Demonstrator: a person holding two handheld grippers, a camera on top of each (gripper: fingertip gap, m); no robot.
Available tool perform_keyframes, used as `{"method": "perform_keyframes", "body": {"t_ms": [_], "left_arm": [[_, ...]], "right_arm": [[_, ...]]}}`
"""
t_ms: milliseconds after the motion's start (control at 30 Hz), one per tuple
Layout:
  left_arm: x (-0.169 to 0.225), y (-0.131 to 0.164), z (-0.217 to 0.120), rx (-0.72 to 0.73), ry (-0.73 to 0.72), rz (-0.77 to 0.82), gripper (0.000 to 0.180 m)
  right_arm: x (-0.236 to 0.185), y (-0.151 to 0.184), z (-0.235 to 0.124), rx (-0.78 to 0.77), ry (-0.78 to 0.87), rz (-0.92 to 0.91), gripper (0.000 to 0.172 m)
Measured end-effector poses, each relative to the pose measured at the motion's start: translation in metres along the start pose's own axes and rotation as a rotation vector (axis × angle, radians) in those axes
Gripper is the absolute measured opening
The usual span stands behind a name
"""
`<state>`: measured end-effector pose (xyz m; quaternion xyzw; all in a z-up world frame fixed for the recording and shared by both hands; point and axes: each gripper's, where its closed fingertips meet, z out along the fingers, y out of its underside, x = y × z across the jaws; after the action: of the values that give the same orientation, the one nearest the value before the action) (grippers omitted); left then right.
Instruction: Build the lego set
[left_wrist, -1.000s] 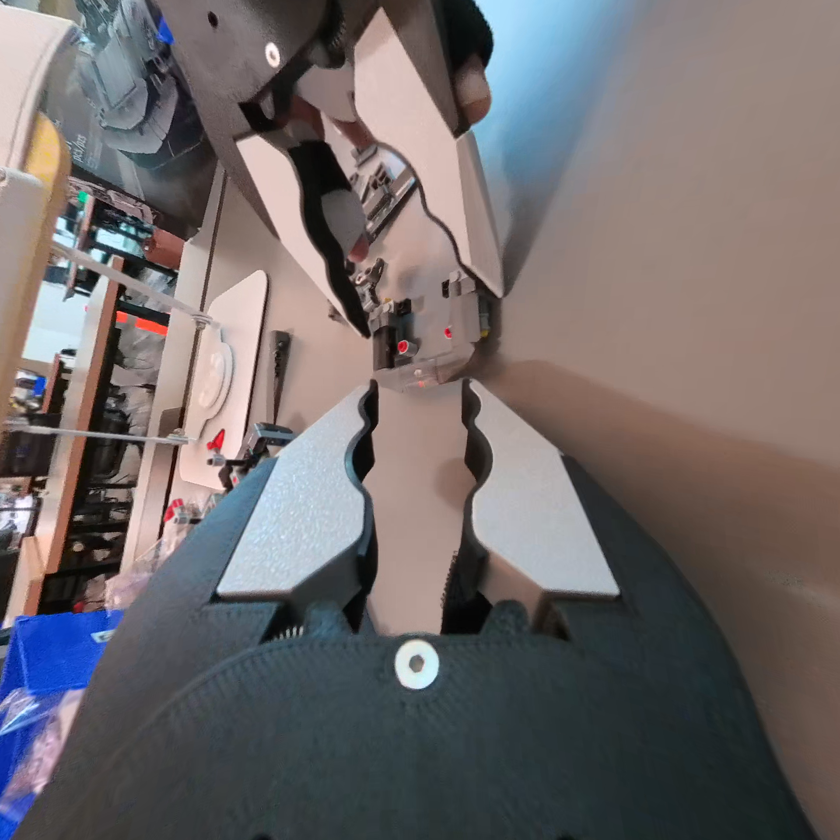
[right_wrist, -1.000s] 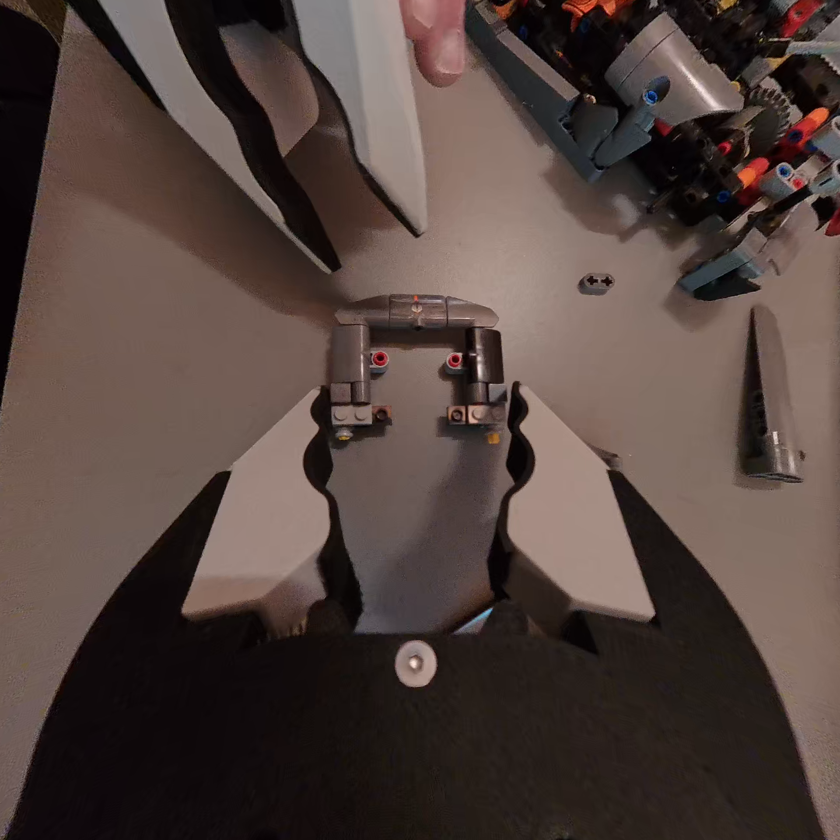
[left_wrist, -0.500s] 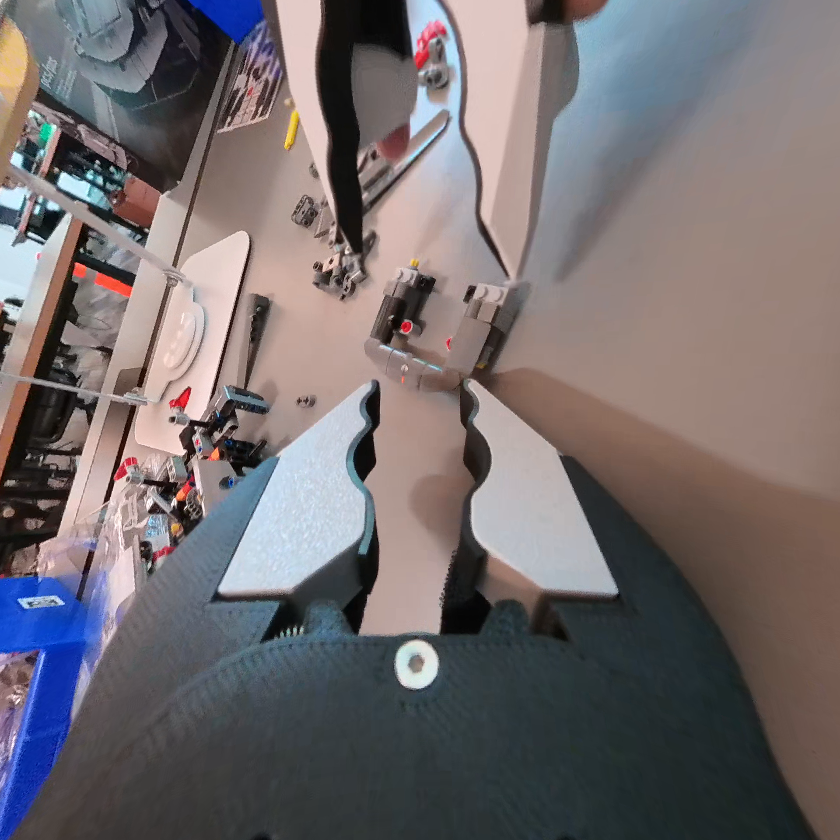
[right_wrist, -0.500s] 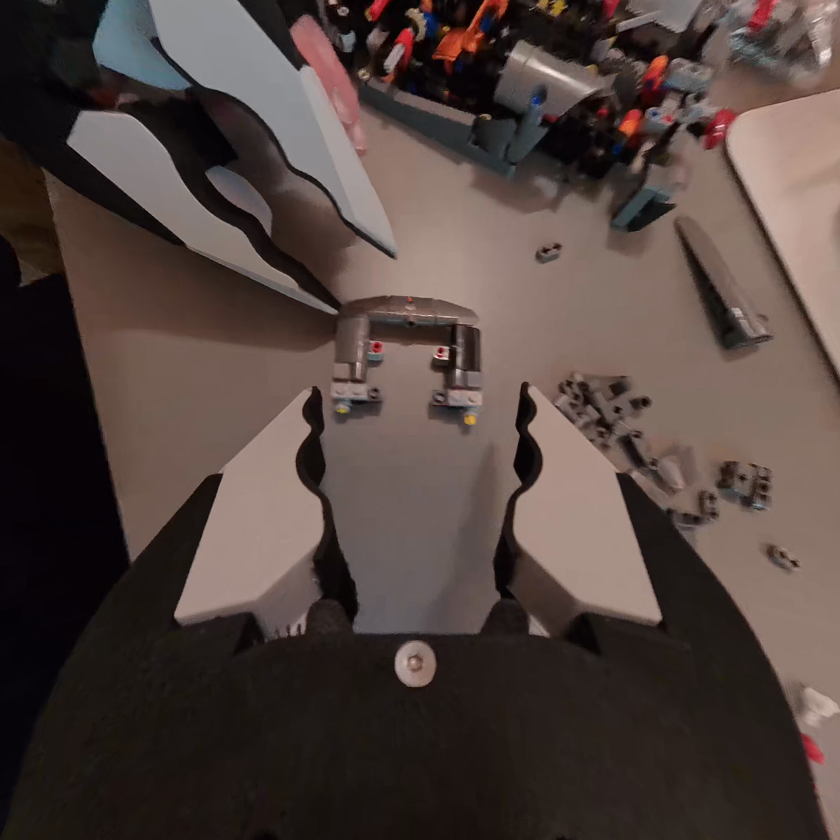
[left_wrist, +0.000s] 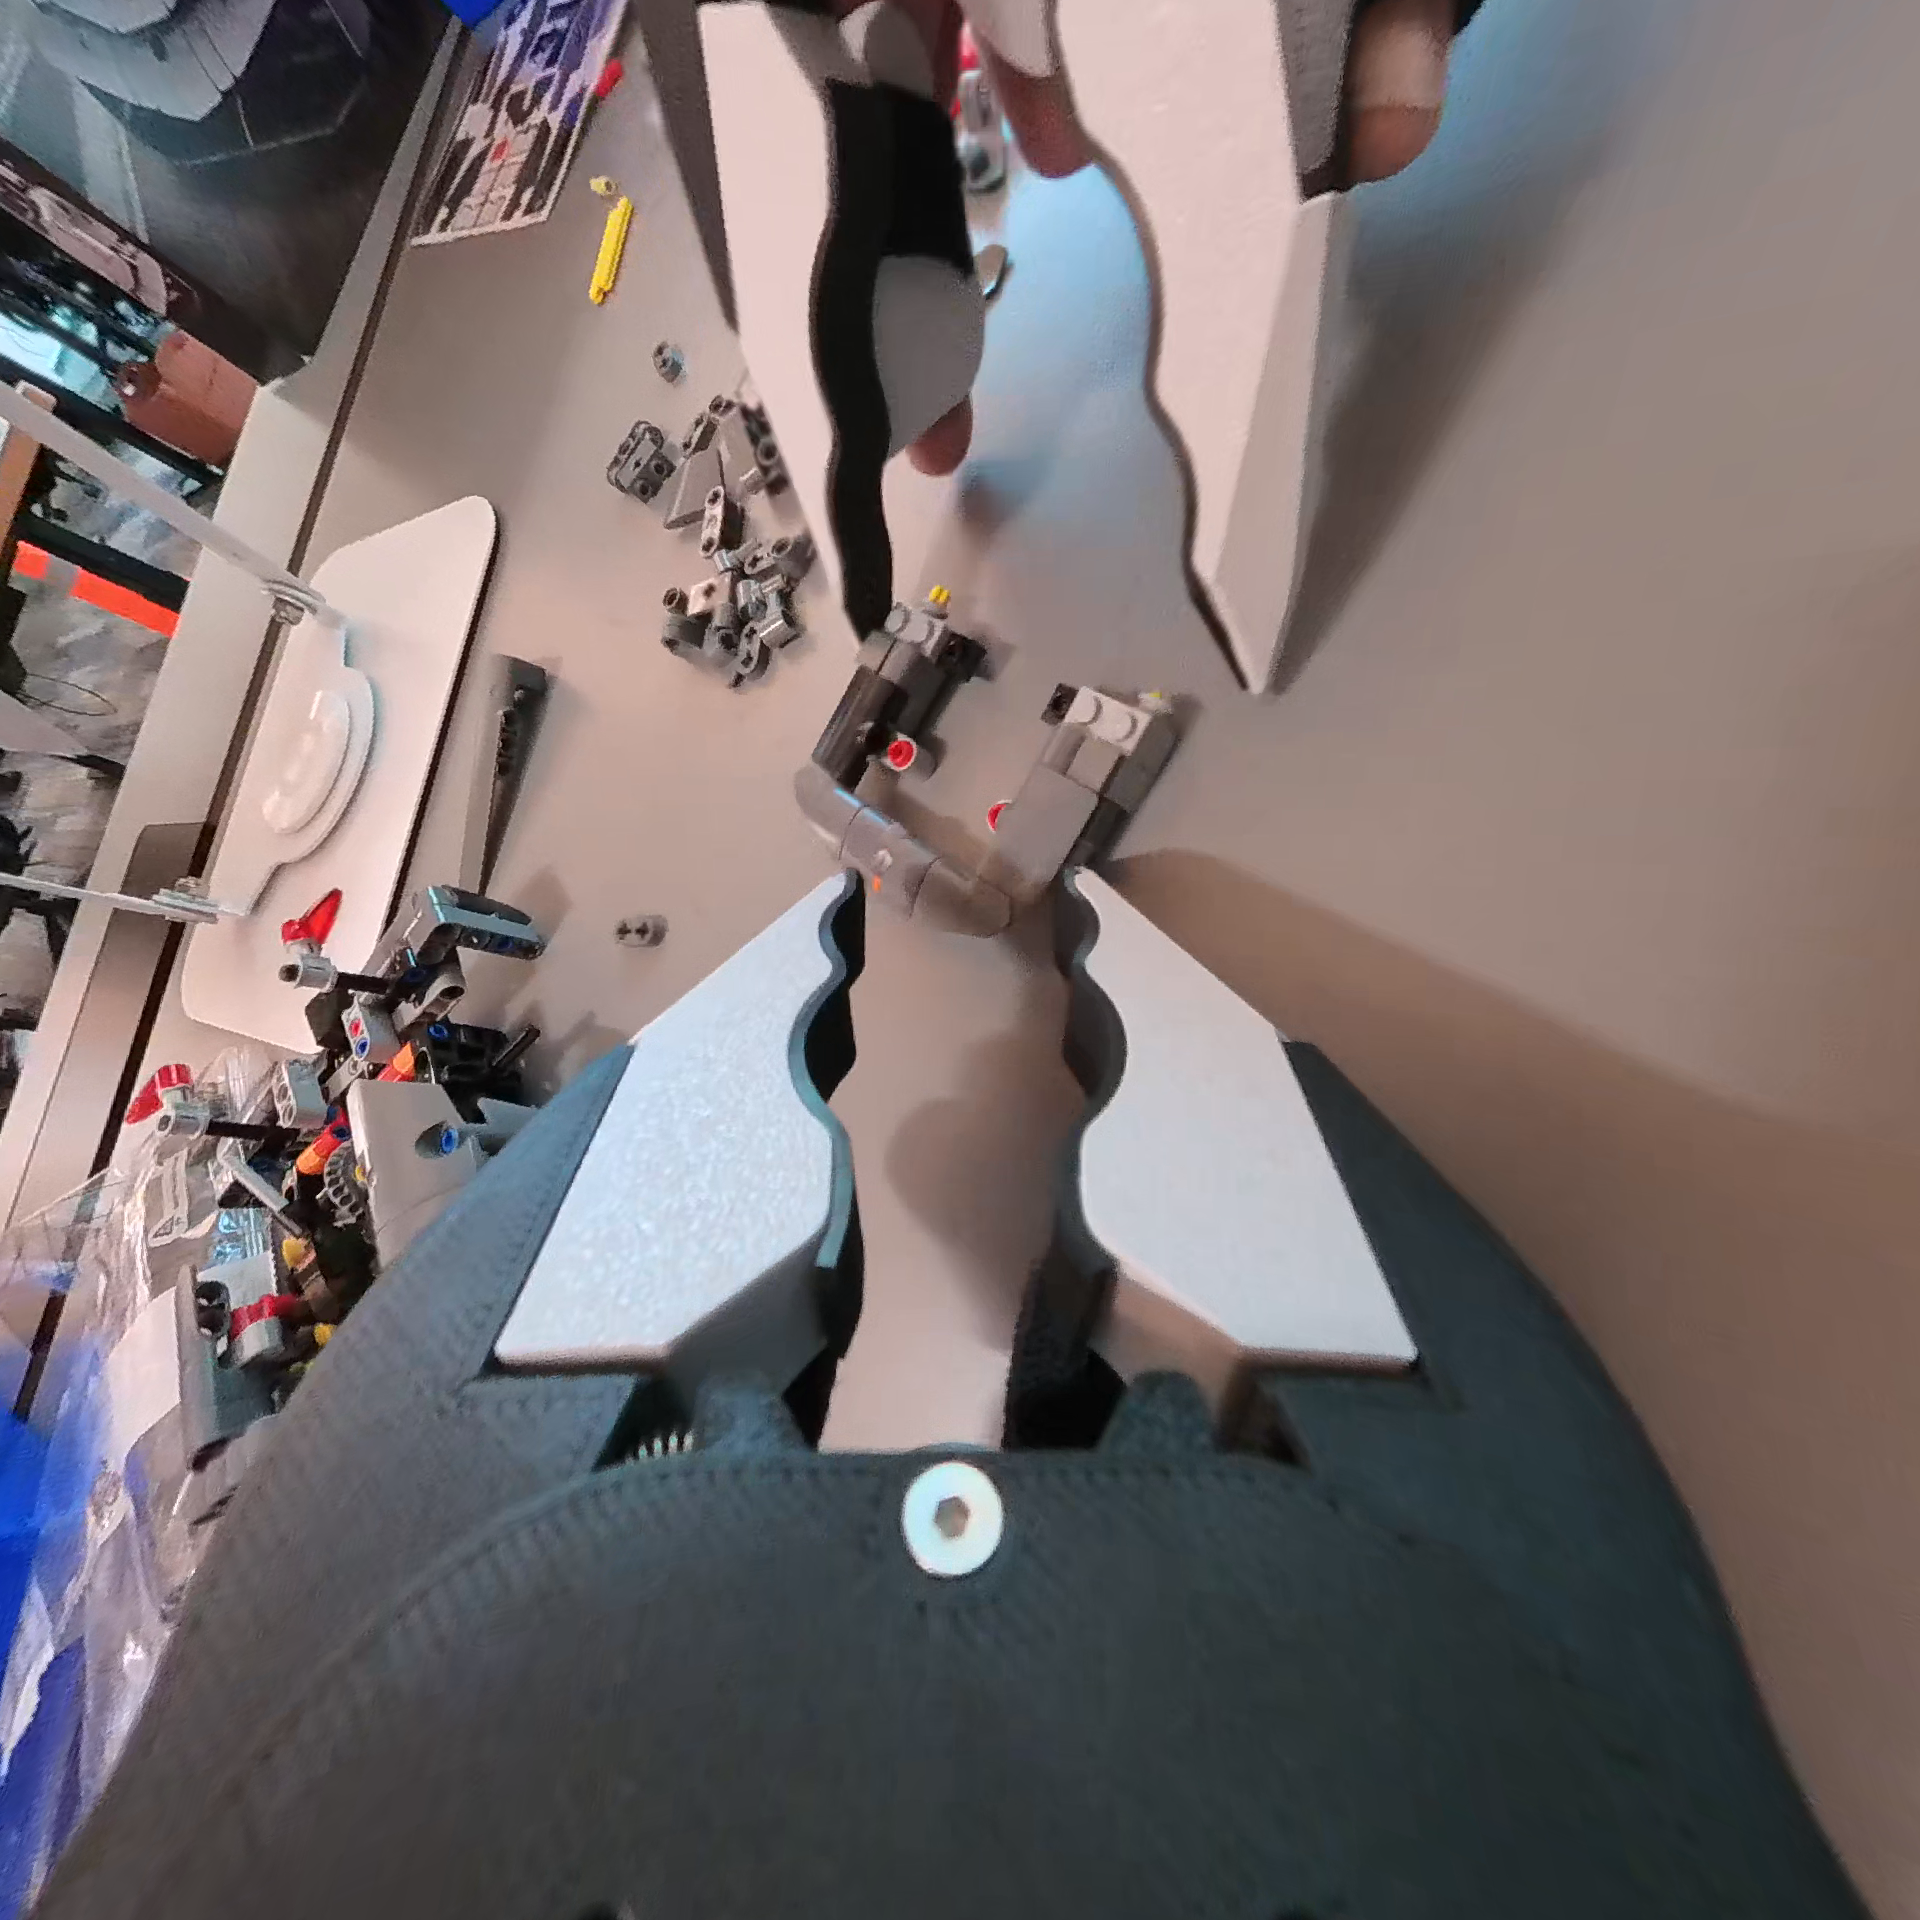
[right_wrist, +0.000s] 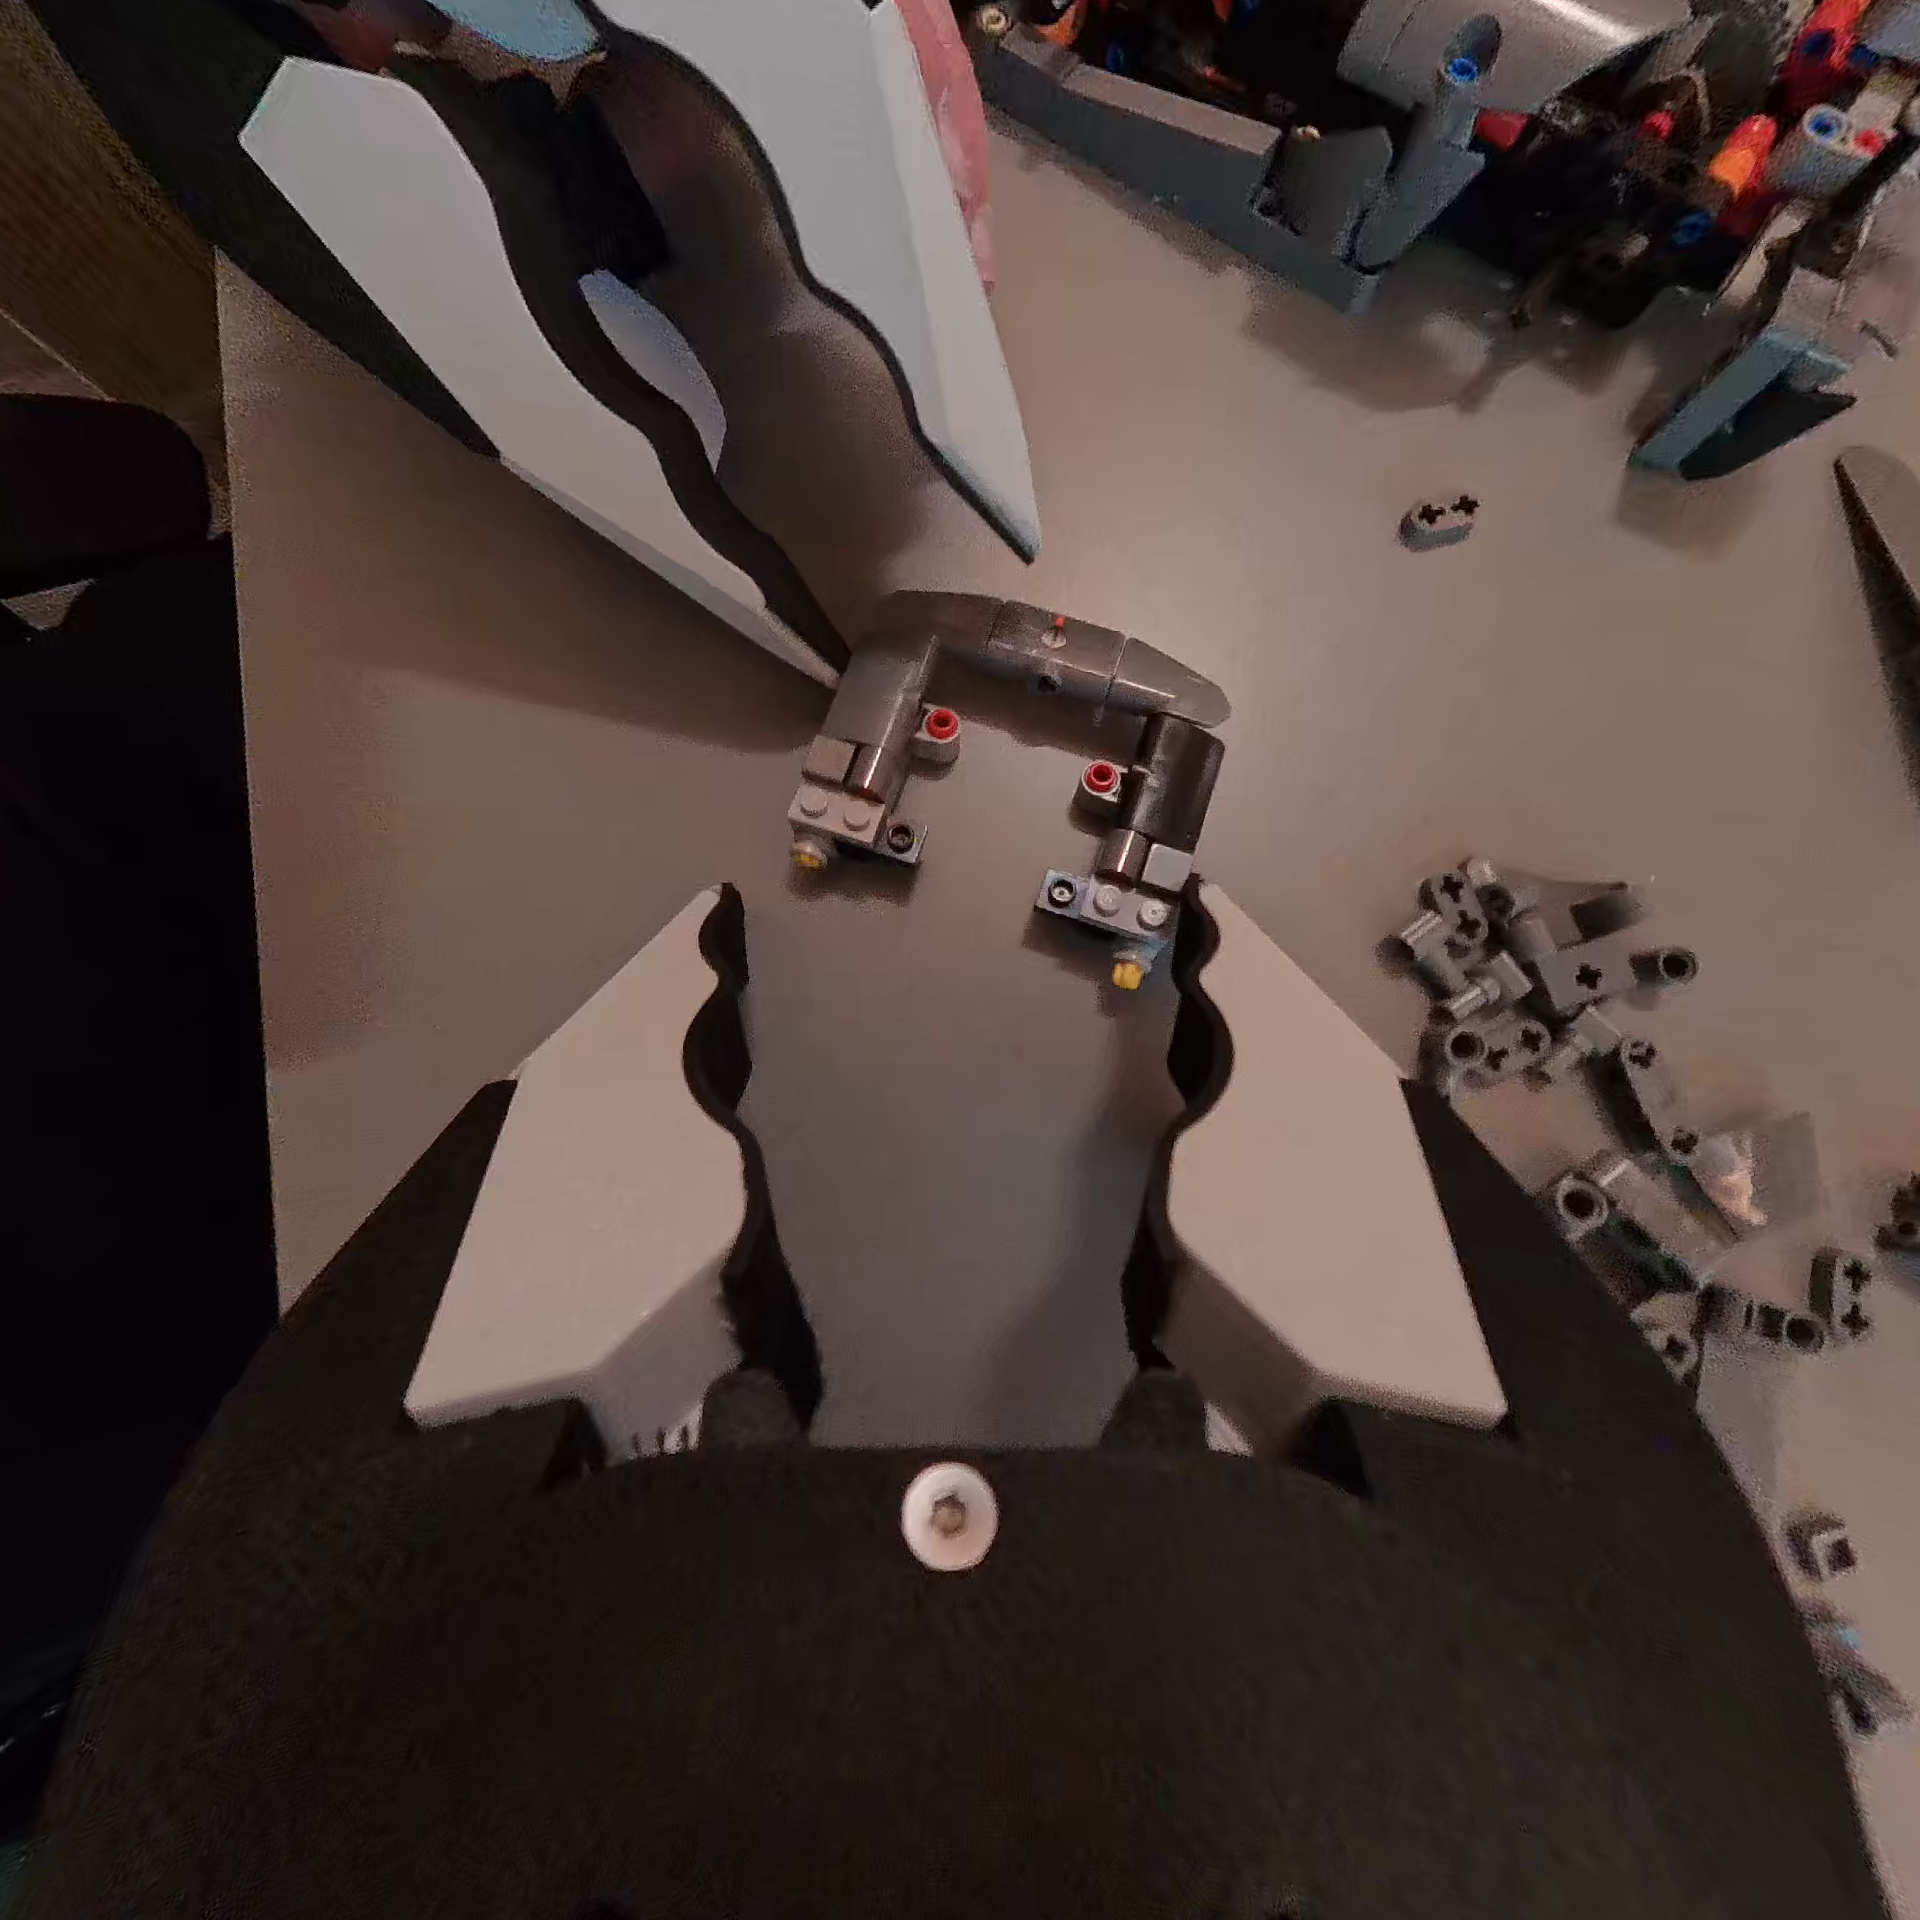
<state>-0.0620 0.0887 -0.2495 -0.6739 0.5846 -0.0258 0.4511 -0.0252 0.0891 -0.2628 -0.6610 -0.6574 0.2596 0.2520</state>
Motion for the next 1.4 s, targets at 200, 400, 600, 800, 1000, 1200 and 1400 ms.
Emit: {"method": "perform_keyframes", "body": {"t_ms": [200, 400, 600, 800, 1000, 1200, 1400], "left_arm": [[-0.019, 0.011, -0.003, -0.033, -0.05, -0.013, 0.029], [-0.025, 0.008, -0.018, 0.002, -0.045, -0.082, 0.032], [-0.012, 0.002, -0.018, 0.005, 0.052, -0.23, 0.036], [0.001, -0.01, -0.014, 0.089, 0.074, -0.188, 0.047], [0.006, -0.001, -0.001, 0.029, 0.059, -0.139, 0.049], [0.002, 0.005, -0.001, 0.009, 0.048, -0.143, 0.046], [-0.002, 0.007, -0.01, 0.005, 0.03, -0.144, 0.046]], "right_arm": [[-0.018, 0.01, -0.011, -0.048, 0.022, 0.051, 0.07], [-0.004, 0.002, -0.035, 0.032, 0.105, 0.001, 0.062], [0.018, -0.001, -0.032, 0.05, 0.058, -0.043, 0.069], [0.009, -0.006, -0.021, 0.088, -0.032, -0.148, 0.071], [0.006, -0.002, -0.013, 0.064, -0.032, -0.181, 0.068], [0.009, 0.0, -0.012, 0.056, -0.011, -0.182, 0.065], [0.016, 0.003, -0.023, 0.054, 0.025, -0.162, 0.067]]}}
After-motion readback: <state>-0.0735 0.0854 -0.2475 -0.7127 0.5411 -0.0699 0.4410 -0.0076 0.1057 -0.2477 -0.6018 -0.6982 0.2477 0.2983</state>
